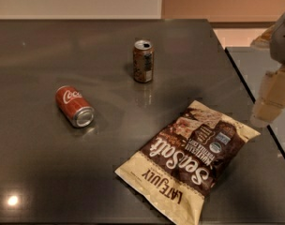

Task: Place coke can upright

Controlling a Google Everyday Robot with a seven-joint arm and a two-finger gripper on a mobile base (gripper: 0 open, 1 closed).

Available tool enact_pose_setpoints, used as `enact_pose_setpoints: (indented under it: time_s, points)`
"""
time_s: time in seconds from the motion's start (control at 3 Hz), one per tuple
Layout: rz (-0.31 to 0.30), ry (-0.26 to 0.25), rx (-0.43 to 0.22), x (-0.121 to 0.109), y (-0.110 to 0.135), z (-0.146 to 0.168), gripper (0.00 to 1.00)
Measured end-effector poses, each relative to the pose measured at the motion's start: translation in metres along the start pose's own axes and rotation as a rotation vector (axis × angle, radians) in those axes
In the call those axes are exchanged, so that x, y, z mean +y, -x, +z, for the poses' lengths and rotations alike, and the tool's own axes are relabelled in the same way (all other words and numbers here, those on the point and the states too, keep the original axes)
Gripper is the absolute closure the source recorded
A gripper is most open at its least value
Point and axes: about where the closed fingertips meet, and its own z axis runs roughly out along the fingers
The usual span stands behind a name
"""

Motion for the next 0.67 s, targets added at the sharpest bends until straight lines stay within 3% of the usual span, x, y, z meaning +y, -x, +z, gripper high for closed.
enact_pose_setpoints:
  time_s: [0.33, 0.67]
  points:
    - [-0.004, -0.011, 0.006, -0.001, 0.002, -0.001, 0.0]
    - [-0.099, 0.012, 0.016, 0.006, 0.034, 0.001, 0.0]
